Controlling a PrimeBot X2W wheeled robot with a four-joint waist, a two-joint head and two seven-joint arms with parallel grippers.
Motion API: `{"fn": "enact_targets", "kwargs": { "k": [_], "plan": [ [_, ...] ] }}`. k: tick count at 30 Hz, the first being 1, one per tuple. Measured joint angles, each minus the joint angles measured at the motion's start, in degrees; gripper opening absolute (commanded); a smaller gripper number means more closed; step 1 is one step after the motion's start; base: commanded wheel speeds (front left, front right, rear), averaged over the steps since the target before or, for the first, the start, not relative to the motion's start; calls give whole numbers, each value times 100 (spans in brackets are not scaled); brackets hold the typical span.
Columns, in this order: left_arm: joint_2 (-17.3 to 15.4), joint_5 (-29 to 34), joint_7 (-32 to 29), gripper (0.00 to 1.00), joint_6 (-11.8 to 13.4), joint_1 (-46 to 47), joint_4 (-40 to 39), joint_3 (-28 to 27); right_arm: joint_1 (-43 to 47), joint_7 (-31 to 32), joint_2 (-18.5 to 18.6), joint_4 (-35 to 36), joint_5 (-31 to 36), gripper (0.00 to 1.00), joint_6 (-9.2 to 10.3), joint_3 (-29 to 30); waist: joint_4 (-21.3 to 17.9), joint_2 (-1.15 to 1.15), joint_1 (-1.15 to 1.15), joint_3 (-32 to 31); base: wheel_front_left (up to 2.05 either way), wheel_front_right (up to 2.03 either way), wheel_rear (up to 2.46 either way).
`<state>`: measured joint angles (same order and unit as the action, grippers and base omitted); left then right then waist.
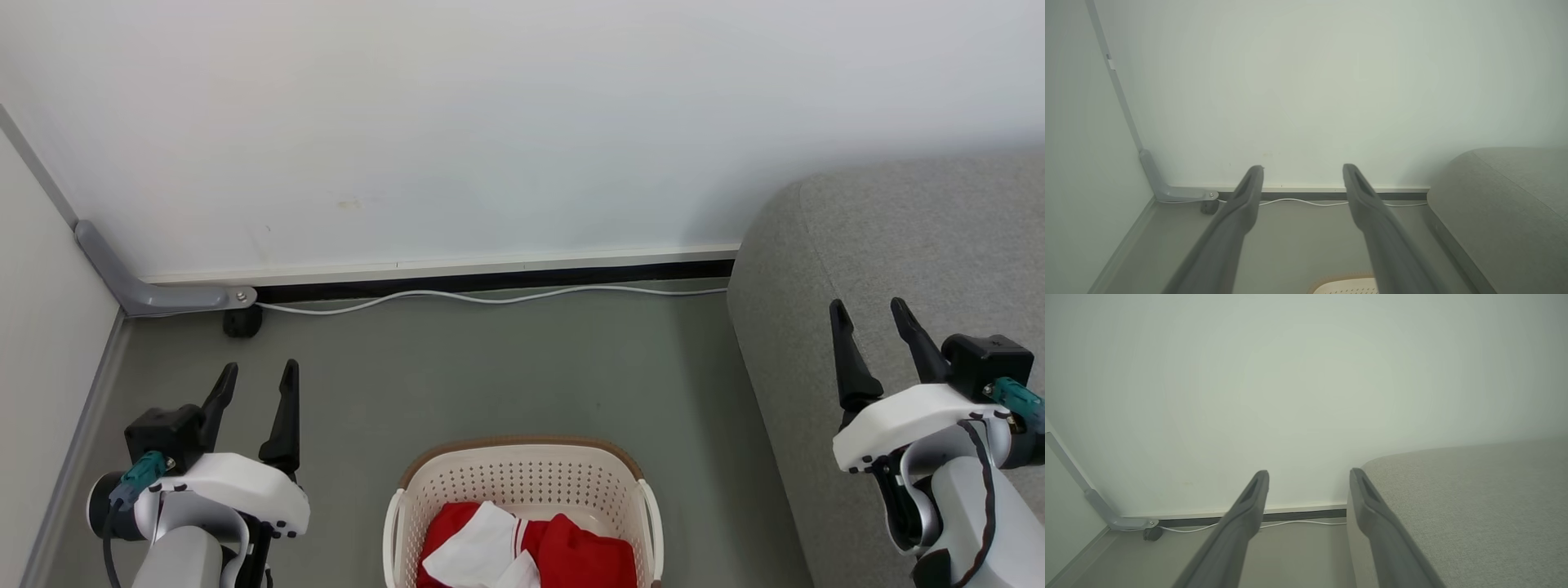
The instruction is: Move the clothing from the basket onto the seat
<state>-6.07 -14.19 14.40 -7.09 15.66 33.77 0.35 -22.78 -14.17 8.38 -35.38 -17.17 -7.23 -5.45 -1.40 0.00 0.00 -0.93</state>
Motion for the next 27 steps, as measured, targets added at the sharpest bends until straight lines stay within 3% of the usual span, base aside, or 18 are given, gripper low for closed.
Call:
{"fn": "enact_targets", "kwargs": {
  "k": [15, 27],
  "plan": [
    [87, -13, 0, 100, 0, -1, -14, 55, -6, -1, -14, 343, 55, 100, 0, 43, 43, 0, 0, 251, 0, 0, 0],
    [176, -192, 0, 100, 0, 382, 19, 64, -529, -5, -69, 911, 291, 100, 0, 83, 18, 0, 0, 1208, 0, 0, 0]
  ]
}}
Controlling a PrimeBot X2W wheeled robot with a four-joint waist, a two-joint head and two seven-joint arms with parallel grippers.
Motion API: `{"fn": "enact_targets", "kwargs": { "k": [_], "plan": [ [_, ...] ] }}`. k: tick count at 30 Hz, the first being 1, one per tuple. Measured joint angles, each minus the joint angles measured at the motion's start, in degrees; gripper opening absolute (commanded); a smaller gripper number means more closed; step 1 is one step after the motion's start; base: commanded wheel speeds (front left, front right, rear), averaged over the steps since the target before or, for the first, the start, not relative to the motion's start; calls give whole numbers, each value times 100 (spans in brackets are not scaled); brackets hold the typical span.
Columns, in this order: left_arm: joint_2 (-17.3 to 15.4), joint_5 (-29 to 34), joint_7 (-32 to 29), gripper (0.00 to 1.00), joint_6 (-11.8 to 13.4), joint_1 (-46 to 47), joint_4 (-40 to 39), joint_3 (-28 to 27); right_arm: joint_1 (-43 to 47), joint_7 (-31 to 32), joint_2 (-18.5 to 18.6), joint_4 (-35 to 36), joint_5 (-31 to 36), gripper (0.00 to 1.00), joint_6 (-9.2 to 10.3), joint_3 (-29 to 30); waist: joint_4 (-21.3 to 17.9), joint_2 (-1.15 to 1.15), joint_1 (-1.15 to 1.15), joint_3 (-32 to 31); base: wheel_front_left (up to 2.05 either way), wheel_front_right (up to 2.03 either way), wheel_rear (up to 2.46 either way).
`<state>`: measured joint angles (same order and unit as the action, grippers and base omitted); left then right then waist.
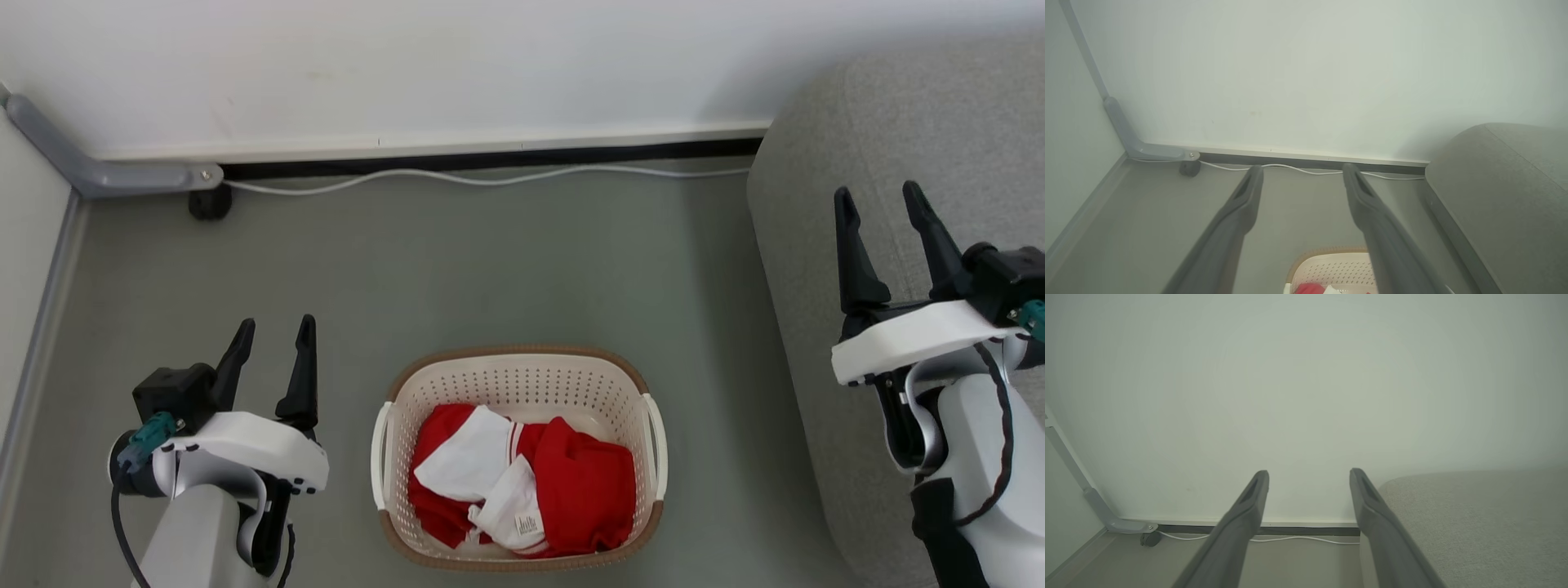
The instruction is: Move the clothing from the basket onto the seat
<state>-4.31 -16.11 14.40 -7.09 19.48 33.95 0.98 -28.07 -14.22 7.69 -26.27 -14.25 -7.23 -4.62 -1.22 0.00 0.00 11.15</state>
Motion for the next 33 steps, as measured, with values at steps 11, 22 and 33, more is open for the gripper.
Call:
{"fn": "enact_targets", "kwargs": {
  "k": [11, 22, 33],
  "plan": [
    [122, -213, 0, 100, 0, 554, 201, 302, -685, -1, -87, 468, 120, 100, 0, -8, -57, 0, 0, 1150, 0, 0, 0],
    [181, -799, 1, 100, 0, 1123, 638, 1101, -1260, -4, -224, 817, 180, 100, -1, -57, -266, 0, 0, 2241, 0, 0, 0],
    [180, -1674, 1, 100, 0, 2031, 1567, 2590, -1706, -19, -354, 1060, 224, 100, -1, -172, -661, 0, 0, 3182, 0, 0, 0]
  ]
}}
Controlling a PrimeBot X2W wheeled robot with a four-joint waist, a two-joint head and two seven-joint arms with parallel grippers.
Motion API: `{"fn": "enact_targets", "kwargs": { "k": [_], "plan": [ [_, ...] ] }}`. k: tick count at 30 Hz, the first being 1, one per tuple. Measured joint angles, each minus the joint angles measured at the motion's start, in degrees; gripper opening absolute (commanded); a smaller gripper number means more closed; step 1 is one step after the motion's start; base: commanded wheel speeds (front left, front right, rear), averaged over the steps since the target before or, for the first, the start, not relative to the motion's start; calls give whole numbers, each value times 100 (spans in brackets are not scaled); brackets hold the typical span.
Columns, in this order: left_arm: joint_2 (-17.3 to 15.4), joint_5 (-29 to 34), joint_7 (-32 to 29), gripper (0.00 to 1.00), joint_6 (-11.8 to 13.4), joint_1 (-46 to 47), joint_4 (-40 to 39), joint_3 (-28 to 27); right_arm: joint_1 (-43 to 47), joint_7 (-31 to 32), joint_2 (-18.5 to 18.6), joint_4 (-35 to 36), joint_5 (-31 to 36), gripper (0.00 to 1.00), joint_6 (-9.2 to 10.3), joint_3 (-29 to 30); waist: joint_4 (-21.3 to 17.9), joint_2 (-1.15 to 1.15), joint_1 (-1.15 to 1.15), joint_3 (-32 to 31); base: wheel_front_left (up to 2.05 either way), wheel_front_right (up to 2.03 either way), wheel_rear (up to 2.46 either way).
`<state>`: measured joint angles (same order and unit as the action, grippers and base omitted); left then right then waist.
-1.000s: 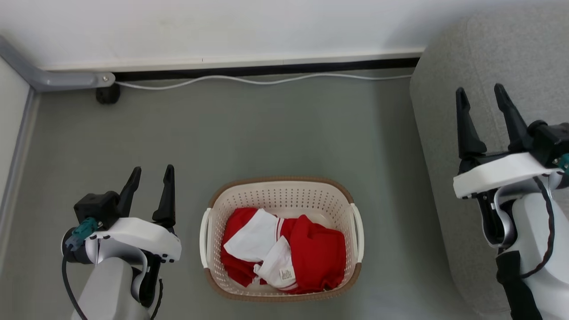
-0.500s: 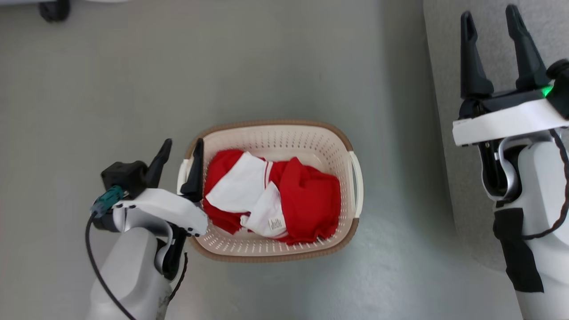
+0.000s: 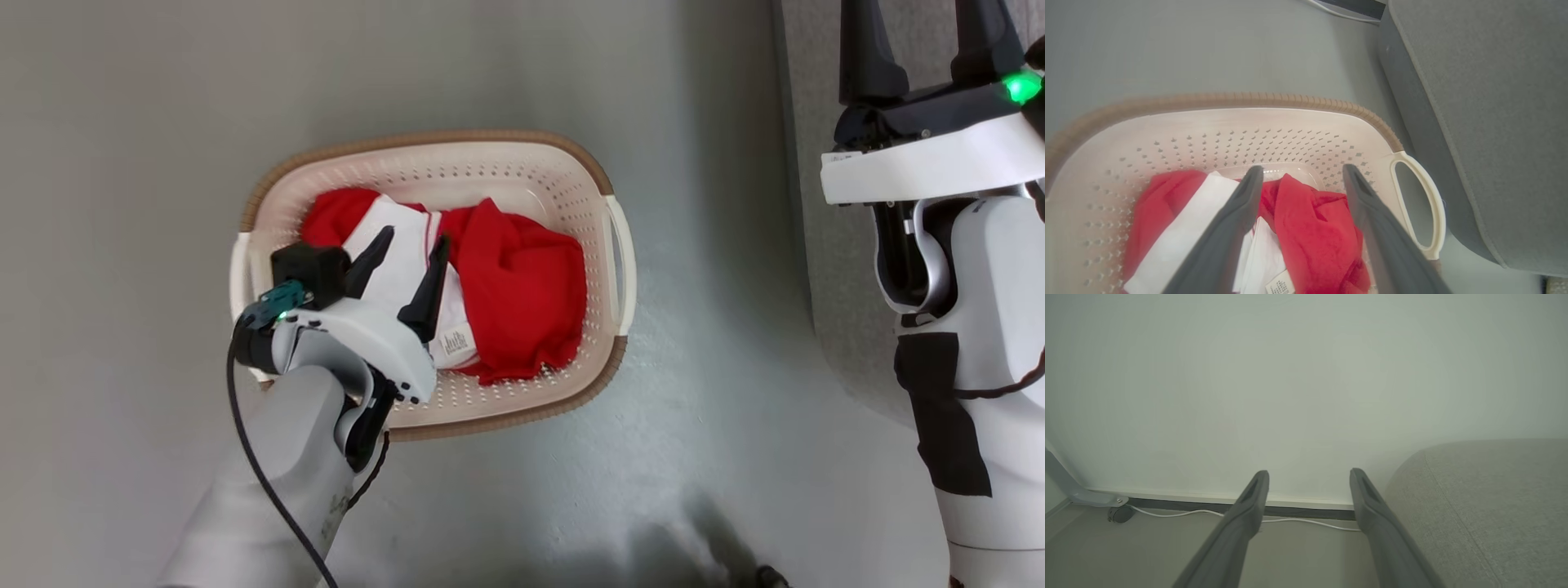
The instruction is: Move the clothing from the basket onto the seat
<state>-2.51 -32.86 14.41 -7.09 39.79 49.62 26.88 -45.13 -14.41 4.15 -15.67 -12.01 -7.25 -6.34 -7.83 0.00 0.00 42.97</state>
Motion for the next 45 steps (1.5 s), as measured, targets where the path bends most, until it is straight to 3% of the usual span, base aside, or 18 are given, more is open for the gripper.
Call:
{"fn": "enact_targets", "kwargs": {
  "k": [5, 10, 17, 24, 33, 45],
  "plan": [
    [3, -554, 0, 100, 0, 361, 449, 592, -49, -24, -35, 56, -1, 100, 0, -74, -194, 0, 0, 297, 0, 0, 0],
    [8, -1203, -2, 100, 0, 723, 770, 839, -181, -25, -68, 180, -42, 100, 0, -153, -369, 0, 0, 550, 0, 0, 0],
    [10, -1591, -200, 100, 0, 1092, 1281, 1271, -246, -25, -70, 245, -248, 100, 0, -248, -545, 0, 0, 819, 0, 0, 0],
    [-4, -1669, -267, 100, 14, 1393, 1617, 1589, -249, -25, -76, 280, -412, 100, 0, -365, -657, 0, 0, 992, 0, 0, 0],
    [-4, -1662, -438, 100, 341, 1705, 1941, 2033, -258, -25, -78, 381, -573, 100, 0, -408, -831, 0, 0, 1234, 0, 0, 0],
    [-13, -1439, -509, 100, 474, 2124, 2349, 2381, -283, -25, -88, 554, -721, 100, 0, -385, -892, 0, 0, 1579, 0, 0, 0]
  ]
}}
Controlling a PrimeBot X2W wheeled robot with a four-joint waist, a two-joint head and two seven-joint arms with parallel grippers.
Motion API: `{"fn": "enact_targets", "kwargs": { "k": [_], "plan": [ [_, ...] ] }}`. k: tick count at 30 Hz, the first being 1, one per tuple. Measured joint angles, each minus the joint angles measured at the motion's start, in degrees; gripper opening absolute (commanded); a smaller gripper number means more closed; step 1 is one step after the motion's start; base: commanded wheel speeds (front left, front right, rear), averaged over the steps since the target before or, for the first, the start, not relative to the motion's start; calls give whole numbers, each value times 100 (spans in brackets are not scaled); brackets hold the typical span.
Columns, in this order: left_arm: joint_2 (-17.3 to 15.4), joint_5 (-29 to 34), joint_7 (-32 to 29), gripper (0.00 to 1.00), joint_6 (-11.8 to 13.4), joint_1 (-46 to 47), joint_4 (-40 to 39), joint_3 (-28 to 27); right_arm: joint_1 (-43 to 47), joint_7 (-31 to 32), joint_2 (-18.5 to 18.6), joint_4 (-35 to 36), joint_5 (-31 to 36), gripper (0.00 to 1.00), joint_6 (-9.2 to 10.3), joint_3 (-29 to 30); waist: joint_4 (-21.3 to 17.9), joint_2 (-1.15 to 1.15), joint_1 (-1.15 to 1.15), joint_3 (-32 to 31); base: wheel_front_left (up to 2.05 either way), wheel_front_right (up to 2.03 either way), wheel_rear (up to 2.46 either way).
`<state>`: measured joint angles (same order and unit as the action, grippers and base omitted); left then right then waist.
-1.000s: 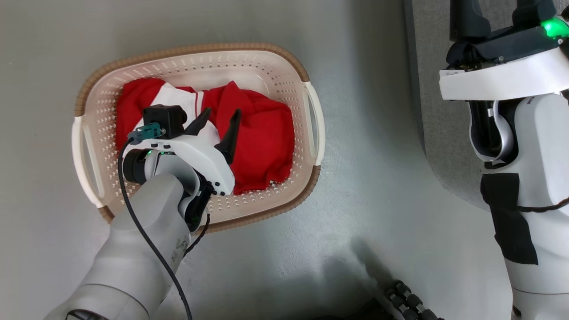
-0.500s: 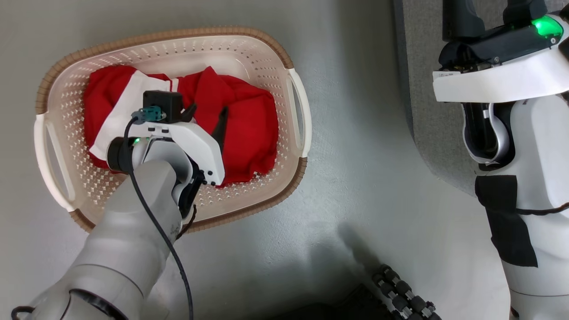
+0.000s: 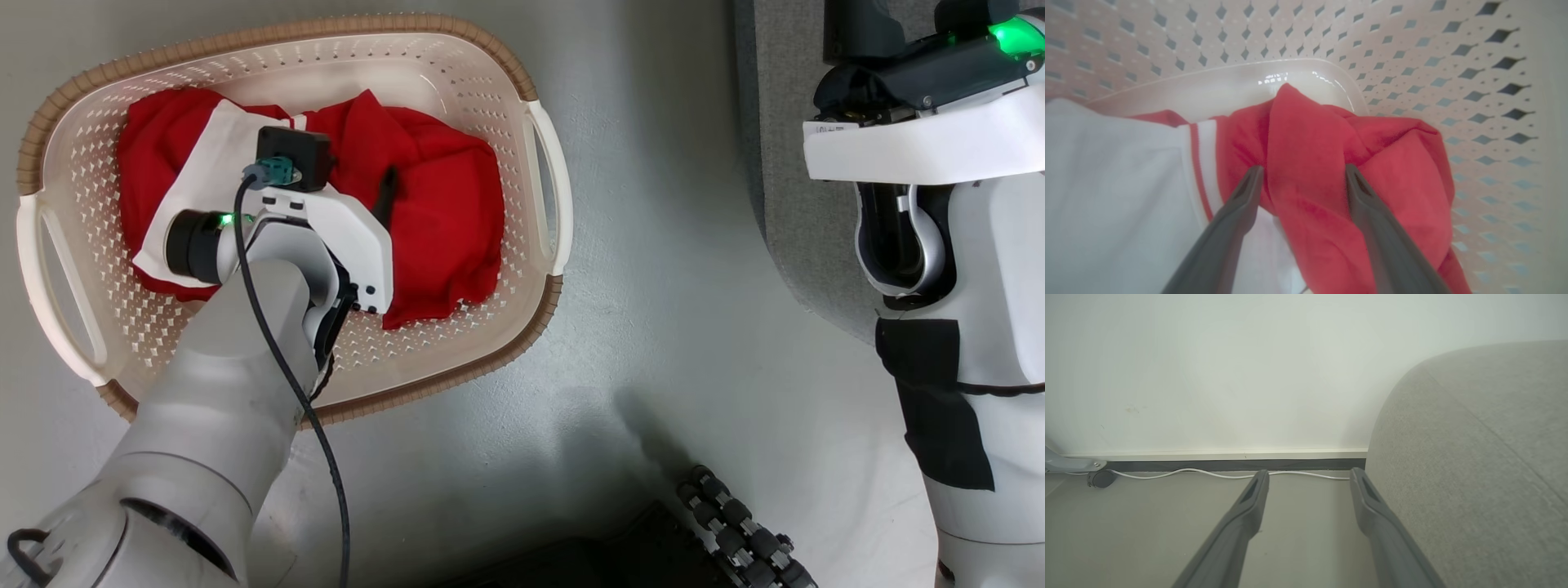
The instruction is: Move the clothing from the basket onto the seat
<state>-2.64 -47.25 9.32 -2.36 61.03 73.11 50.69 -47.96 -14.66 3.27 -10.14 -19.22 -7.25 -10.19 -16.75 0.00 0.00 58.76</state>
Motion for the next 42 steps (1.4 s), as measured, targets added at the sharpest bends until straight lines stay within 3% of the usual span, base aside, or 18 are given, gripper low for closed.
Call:
{"fn": "enact_targets", "kwargs": {
  "k": [4, 5, 6, 17, 33, 42],
  "plan": [
    [-2, 111, -56, 100, -7, 76, 18, 118, 1, 0, -2, 10, 0, 100, 0, 23, 5, 0, 0, 18, 0, 0, 0],
    [-2, 114, -58, 44, -19, 76, 22, 134, 1, 0, -2, 10, 0, 100, 0, 27, 7, 0, 0, 18, 0, 0, 0],
    [-4, 141, -70, 0, -42, 77, 30, 175, 1, 0, -2, 10, 0, 100, 0, 29, 7, 0, 0, 16, 0, 0, 0],
    [-2, 126, 112, 0, -316, 51, 43, 307, 1, 0, -3, -67, -40, 100, 0, 93, 72, 0, 0, -319, 0, 0, 0],
    [12, -44, 488, 0, -413, -695, -242, 475, 320, 0, -2, -656, 297, 100, 0, 279, 433, 0, 0, -1658, 0, 0, 0],
    [1, -111, 491, 0, -408, -1077, -791, -115, 741, 0, 0, -1054, 616, 100, 0, 378, 757, 0, 0, -2530, 0, 0, 0]
  ]
}}
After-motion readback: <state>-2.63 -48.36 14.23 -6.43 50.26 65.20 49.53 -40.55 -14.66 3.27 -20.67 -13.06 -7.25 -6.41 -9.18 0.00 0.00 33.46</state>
